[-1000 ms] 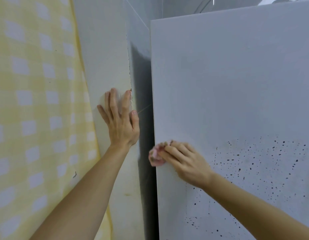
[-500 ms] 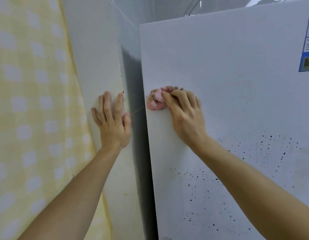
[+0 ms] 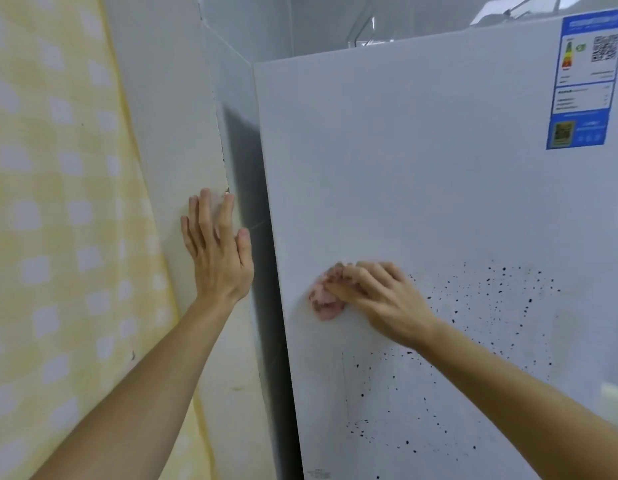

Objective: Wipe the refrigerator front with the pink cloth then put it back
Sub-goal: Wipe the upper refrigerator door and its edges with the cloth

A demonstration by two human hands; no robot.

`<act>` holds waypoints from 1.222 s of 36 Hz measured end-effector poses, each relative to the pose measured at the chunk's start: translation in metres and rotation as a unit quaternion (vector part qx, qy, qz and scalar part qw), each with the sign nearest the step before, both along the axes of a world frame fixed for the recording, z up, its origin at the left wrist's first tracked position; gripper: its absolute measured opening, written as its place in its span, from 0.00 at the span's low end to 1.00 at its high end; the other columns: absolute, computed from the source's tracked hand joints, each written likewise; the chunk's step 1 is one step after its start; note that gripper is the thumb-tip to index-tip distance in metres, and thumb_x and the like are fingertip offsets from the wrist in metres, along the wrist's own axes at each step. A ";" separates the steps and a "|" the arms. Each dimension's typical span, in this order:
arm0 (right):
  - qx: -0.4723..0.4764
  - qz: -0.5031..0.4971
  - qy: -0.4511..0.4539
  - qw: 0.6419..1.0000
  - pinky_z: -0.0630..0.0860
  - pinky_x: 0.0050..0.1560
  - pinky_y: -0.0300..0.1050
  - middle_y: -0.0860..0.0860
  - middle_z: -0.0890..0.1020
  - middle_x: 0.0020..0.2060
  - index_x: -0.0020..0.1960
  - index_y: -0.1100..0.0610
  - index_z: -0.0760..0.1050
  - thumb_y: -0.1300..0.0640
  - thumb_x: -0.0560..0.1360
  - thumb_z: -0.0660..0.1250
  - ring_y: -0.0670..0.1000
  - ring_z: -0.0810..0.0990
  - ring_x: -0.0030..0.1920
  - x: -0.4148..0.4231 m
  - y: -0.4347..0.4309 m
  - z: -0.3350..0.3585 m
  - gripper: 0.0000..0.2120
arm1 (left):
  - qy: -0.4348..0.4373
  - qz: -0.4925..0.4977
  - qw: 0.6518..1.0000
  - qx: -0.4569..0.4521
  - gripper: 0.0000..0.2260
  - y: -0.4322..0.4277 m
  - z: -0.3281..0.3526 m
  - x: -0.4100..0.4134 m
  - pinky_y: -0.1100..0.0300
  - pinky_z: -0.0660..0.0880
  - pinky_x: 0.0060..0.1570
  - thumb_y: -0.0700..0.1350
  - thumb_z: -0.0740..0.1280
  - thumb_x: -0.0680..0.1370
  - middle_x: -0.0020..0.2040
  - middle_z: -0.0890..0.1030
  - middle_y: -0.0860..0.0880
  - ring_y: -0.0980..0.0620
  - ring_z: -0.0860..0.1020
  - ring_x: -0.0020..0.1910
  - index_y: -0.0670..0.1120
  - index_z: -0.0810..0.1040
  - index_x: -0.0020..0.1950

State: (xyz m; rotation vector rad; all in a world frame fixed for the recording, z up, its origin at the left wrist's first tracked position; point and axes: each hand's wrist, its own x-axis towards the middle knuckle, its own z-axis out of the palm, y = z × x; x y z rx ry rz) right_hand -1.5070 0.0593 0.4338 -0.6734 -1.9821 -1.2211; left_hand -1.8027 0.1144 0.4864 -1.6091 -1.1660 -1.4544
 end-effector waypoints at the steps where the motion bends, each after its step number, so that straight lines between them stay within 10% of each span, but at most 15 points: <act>1: 0.019 -0.011 0.033 0.999 0.68 0.56 0.51 0.53 0.75 0.61 0.63 0.52 0.84 0.69 0.78 0.63 0.57 0.75 0.58 0.006 0.000 0.018 0.21 | 0.005 -0.009 1.000 0.009 0.25 -0.001 0.001 0.006 0.38 0.45 0.82 0.47 0.55 0.86 0.84 0.56 0.38 0.37 0.51 0.84 0.45 0.59 0.83; 10: 0.068 -0.005 0.245 0.967 0.77 0.45 0.53 0.57 0.81 0.47 0.63 0.56 0.84 0.72 0.77 0.72 0.58 0.73 0.42 0.008 0.000 0.077 0.19 | 0.075 -0.093 0.990 0.074 0.23 -0.014 0.012 0.066 0.34 0.56 0.79 0.47 0.54 0.86 0.81 0.58 0.38 0.36 0.56 0.82 0.43 0.61 0.81; 19: -0.035 0.010 0.024 0.999 0.75 0.50 0.51 0.56 0.82 0.60 0.66 0.57 0.78 0.69 0.83 0.55 0.58 0.77 0.65 0.037 -0.013 -0.059 0.19 | 0.111 -0.089 0.989 0.049 0.24 -0.016 -0.010 0.094 0.37 0.52 0.81 0.48 0.55 0.85 0.83 0.57 0.40 0.38 0.54 0.83 0.45 0.59 0.82; 25: -0.072 0.001 -0.059 0.996 0.73 0.47 0.49 0.55 0.78 0.58 0.67 0.55 0.80 0.68 0.86 0.51 0.55 0.76 0.51 0.060 -0.019 -0.062 0.22 | 0.109 -0.090 0.990 0.018 0.25 -0.017 -0.015 0.103 0.39 0.50 0.82 0.47 0.56 0.86 0.84 0.54 0.35 0.37 0.49 0.84 0.44 0.60 0.83; 30: -0.025 0.001 0.061 0.998 0.74 0.44 0.54 0.58 0.77 0.55 0.67 0.57 0.82 0.72 0.77 0.69 0.60 0.76 0.44 0.077 -0.018 0.009 0.21 | 0.108 -0.078 0.991 0.030 0.24 -0.015 -0.015 0.107 0.39 0.50 0.82 0.47 0.57 0.86 0.83 0.57 0.34 0.34 0.52 0.84 0.43 0.62 0.82; 37: 0.061 0.000 0.268 0.962 0.76 0.42 0.52 0.58 0.76 0.51 0.67 0.58 0.82 0.62 0.85 0.66 0.59 0.72 0.49 0.085 -0.013 0.093 0.12 | 0.098 -0.067 0.992 0.044 0.25 -0.016 -0.017 0.112 0.36 0.52 0.81 0.43 0.61 0.84 0.82 0.57 0.33 0.33 0.53 0.83 0.41 0.63 0.81; 44: 0.025 0.005 0.187 0.982 0.77 0.40 0.55 0.55 0.78 0.54 0.64 0.60 0.83 0.70 0.80 0.67 0.58 0.74 0.44 0.083 -0.018 0.014 0.15 | 0.078 -0.075 0.993 0.047 0.25 -0.019 -0.018 0.121 0.34 0.52 0.81 0.41 0.60 0.83 0.82 0.57 0.32 0.32 0.53 0.83 0.41 0.62 0.81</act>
